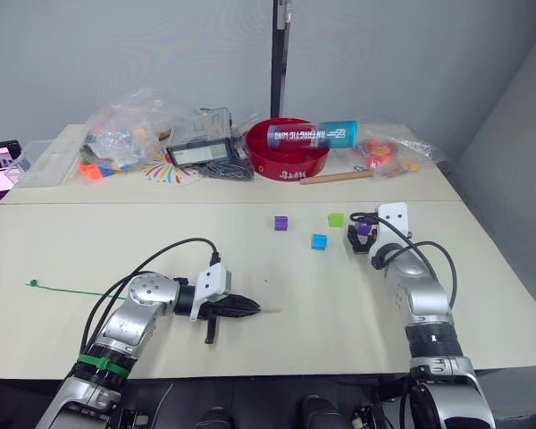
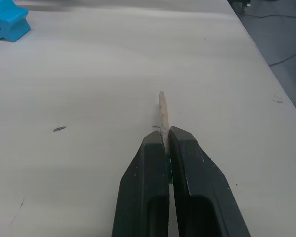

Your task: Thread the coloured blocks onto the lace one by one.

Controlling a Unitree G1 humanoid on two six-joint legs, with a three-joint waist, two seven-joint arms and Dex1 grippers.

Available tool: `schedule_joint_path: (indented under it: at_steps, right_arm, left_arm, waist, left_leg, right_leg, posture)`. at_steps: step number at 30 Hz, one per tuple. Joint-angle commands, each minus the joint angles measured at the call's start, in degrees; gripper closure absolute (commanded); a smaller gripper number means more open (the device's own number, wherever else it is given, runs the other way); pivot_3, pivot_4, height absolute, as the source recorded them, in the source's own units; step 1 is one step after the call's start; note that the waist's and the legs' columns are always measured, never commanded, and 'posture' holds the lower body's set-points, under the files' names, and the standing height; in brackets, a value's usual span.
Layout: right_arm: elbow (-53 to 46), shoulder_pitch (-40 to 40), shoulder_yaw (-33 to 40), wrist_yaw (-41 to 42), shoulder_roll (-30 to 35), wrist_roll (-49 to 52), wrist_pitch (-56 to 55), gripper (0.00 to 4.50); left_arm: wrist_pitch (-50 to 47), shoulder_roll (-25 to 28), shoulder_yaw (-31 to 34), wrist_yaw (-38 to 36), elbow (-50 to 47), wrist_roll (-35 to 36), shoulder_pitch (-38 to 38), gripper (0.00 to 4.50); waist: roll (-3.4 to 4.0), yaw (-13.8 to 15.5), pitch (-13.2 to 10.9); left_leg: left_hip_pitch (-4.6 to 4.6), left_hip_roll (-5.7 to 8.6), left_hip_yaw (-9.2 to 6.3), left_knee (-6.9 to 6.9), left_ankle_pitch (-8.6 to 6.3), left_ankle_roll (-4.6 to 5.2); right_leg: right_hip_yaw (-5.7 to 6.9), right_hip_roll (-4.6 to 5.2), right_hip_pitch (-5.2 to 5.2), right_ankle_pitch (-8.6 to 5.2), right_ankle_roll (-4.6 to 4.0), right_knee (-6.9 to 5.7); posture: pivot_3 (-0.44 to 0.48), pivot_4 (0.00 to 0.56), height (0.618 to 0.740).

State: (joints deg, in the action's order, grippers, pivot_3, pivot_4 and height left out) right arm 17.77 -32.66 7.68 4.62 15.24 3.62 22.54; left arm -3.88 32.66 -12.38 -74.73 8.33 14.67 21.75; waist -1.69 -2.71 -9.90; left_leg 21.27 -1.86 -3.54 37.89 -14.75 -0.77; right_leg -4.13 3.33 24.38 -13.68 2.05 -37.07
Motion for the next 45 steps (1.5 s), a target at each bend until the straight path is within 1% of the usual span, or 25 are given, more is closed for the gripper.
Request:
schedule_joint_path:
  at_steps: [1, 10, 13, 16, 19, 20, 21, 23, 26, 29, 30, 32, 36, 37, 38, 39, 41, 43, 45]
  right_arm:
    - [3.4, -2.4, 1.7, -1.1, -0.4, 0.7, -3.4, 0.03]
    - [22.0, -11.1, 3.7, -4.1, -2.0, 0.9, -11.7, 0.03]
    - [26.1, -12.9, 4.1, -4.8, -2.1, 1.2, -13.2, 0.03]
    - [28.1, -13.3, 3.8, -5.4, -2.1, 0.7, -14.0, 0.84]
    - [28.2, -13.0, 3.7, -5.4, -2.0, 0.8, -14.4, 1.89]
    - [28.2, -12.9, 3.7, -5.4, -2.0, 0.9, -14.4, 2.18]
    - [27.8, -12.7, 3.7, -5.4, -2.0, 0.9, -14.4, 2.59]
    - [26.6, -12.0, 3.9, -5.5, -2.1, 1.2, -14.2, 3.25]
    - [23.5, -10.7, 4.3, -6.0, -2.2, 1.7, -13.5, 3.3]
    - [16.7, -8.3, 4.3, -6.1, -2.7, 2.4, -11.1, 3.3]
    - [5.3, -4.2, 3.7, -5.9, -3.6, 3.8, -7.1, 3.3]
    - [-12.9, 2.4, 2.3, -5.4, -5.0, 6.2, 0.1, 3.3]
    - [-40.4, 14.0, -2.4, -4.8, -6.0, 9.9, 13.9, 3.3]
    - [-45.0, 16.0, -3.6, -4.7, -6.1, 10.5, 16.5, 3.3]
    - [-50.0, 18.7, -6.4, -4.5, -5.9, 10.7, 19.0, 3.3]
    - [-53.9, 21.1, -9.1, -4.4, -6.0, 10.7, 21.1, 3.3]
    - [-58.4, 24.4, -12.6, -4.8, -6.8, 10.9, 24.0, 3.3]
    - [-59.5, 27.7, -16.2, -5.3, -7.9, 10.3, 25.0, 3.3]
    - [-56.9, 30.4, -19.7, -4.9, -7.6, 8.2, 23.3, 3.3]
  left_arm:
    - [1.3, 0.4, 1.1, -0.3, 0.1, 0.4, 0.2, 4.5]
    - [3.6, 0.3, 1.2, -0.6, 2.8, 0.1, 0.6, 4.5]
    - [3.7, 0.3, 1.2, -0.5, 2.9, 0.1, 0.6, 4.5]
    - [3.7, 0.3, 1.3, -0.4, 3.0, 0.2, 0.6, 4.5]
    - [3.7, 0.3, 1.4, -0.3, 2.9, 0.2, 0.4, 4.5]
    - [3.8, 0.3, 1.4, -0.3, 3.0, 0.2, 0.5, 4.5]
    - [3.8, 0.3, 1.4, -0.2, 3.1, 0.2, 0.5, 4.5]
    - [3.8, 0.3, 1.4, -0.3, 3.2, 0.2, 0.5, 4.5]
    - [3.8, 0.4, 1.4, -0.3, 3.2, 0.2, 0.5, 4.5]
    - [3.7, 0.3, 1.4, -0.5, 3.1, 0.3, 0.5, 4.5]
    - [3.8, 0.4, 1.4, -0.5, 3.1, 0.3, 0.4, 4.5]
    - [3.8, 0.6, 1.5, -0.6, 3.1, 0.4, 0.3, 4.5]
    - [4.1, 0.9, 1.8, -0.9, 3.3, 0.5, 0.2, 4.5]
    - [4.2, 0.9, 1.8, -1.0, 3.4, 0.5, 0.2, 4.5]
    - [4.3, 0.9, 1.9, -1.1, 3.6, 0.5, 0.3, 4.5]
    - [4.3, 0.9, 1.9, -1.2, 3.7, 0.6, 0.4, 4.5]
    - [4.3, 0.8, 2.0, -1.3, 3.8, 0.6, 0.6, 4.5]
    - [3.7, 0.5, 1.9, -1.2, 3.6, 0.6, 1.2, 4.5]
    - [2.8, 0.3, 1.8, -0.9, 2.6, 0.8, 1.6, 4.5]
  waist:
    - [0.0, -0.1, 0.0]
    - [0.01, -1.1, 0.0]
    - [0.01, -1.3, 0.0]
    - [0.01, -1.3, 0.0]
    - [0.01, -1.1, 0.0]
    - [0.01, -1.1, 0.0]
    - [0.02, -1.1, 0.0]
    - [0.02, -1.1, 0.0]
    - [0.02, -1.1, 0.0]
    - [0.02, -1.1, 0.0]
    - [0.03, -1.0, 0.0]
    - [0.08, -1.0, 0.0]
    - [0.24, -1.2, 0.0]
    - [0.24, -1.1, 0.0]
    - [0.24, -1.1, 0.0]
    - [0.24, -1.1, 0.0]
    - [0.24, -1.1, 0.0]
    - [0.24, -1.1, 0.0]
    - [0.23, -1.0, 0.0]
  left_leg:
    - [0.0, 0.0, 0.0, 0.0, 0.0, 0.0]
    - [-0.01, -0.01, -0.01, -0.01, 0.0, 0.0]
    - [-0.01, -0.01, -0.01, -0.01, 0.0, 0.0]
    - [-0.01, -0.01, -0.02, -0.01, 0.0, 0.0]
    - [-0.01, 0.01, -0.04, -0.01, 0.0, 0.0]
    - [-0.01, 0.01, -0.04, -0.01, 0.0, 0.0]
    - [-0.01, 0.02, -0.04, -0.01, 0.0, 0.0]
    - [-0.01, 0.02, -0.04, -0.01, 0.0, 0.0]
    - [-0.01, 0.01, -0.05, -0.01, 0.0, 0.0]
    - [0.0, 0.02, -0.06, -0.01, 0.0, 0.0]
    - [0.0, 0.02, -0.06, -0.01, 0.0, 0.0]
    - [0.06, 0.01, -0.16, -0.05, -0.01, 0.01]
    - [0.18, 0.02, -0.2, -0.08, -0.02, 0.03]
    - [0.14, 0.01, -0.2, -0.07, -0.02, 0.03]
    - [0.14, 0.0, -0.21, -0.07, -0.02, 0.03]
    - [0.14, 0.0, -0.21, -0.07, -0.02, 0.03]
    - [0.12, -0.01, -0.2, -0.06, -0.02, 0.03]
    - [0.08, 0.0, -0.2, -0.04, -0.01, 0.02]
    - [0.06, 0.01, -0.19, -0.03, 0.0, 0.01]
  right_leg:
    - [0.0, 0.0, 0.0, 0.0, 0.0, 0.0]
    - [0.0, -0.01, 0.0, 0.0, 0.0, -0.02]
    - [-0.01, 0.0, -0.01, 0.0, 0.0, -0.01]
    - [0.0, 0.0, -0.01, 0.0, 0.0, -0.03]
    - [0.0, 0.01, -0.03, 0.01, 0.0, -0.03]
    - [0.0, 0.02, -0.03, 0.01, 0.0, -0.03]
    - [-0.01, 0.02, -0.03, 0.01, 0.01, -0.03]
    - [0.0, 0.02, -0.03, 0.01, 0.01, -0.03]
    - [0.0, 0.02, -0.03, 0.01, 0.01, -0.04]
    - [0.0, 0.02, -0.02, 0.01, 0.01, -0.03]
    - [0.0, 0.02, -0.02, 0.01, 0.02, -0.03]
    - [0.04, 0.01, 0.04, 0.01, 0.01, -0.1]
    - [0.05, 0.01, 0.15, 0.01, 0.02, -0.09]
    - [0.05, 0.0, 0.13, 0.01, 0.02, -0.1]
    - [0.06, -0.01, 0.12, 0.01, 0.02, -0.08]
    - [0.06, -0.02, 0.11, 0.0, 0.03, -0.04]
    - [0.06, -0.04, 0.06, -0.01, 0.03, 0.01]
    - [0.05, -0.04, 0.02, -0.02, 0.03, 0.02]
    - [0.05, -0.04, -0.02, -0.02, 0.03, 0.03]
  posture:
    - [0.0, 0.15, 0.731]
    - [0.0, 0.15, 0.731]
    - [0.0, 0.15, 0.731]
    - [0.0, 0.15, 0.731]
    - [0.0, 0.15, 0.731]
    - [0.0, 0.15, 0.731]
    - [0.0, 0.15, 0.731]
    - [0.0, 0.15, 0.731]
    - [0.0, 0.15, 0.731]
    - [0.0, 0.15, 0.731]
    - [0.0, 0.15, 0.731]
    - [0.0, 0.15, 0.731]
    - [0.0, 0.15, 0.731]
    - [0.0, 0.15, 0.731]
    - [0.0, 0.15, 0.731]
    - [0.0, 0.15, 0.731]
    - [0.0, 0.15, 0.731]
    - [0.0, 0.15, 0.731]
    - [0.0, 0.15, 0.731]
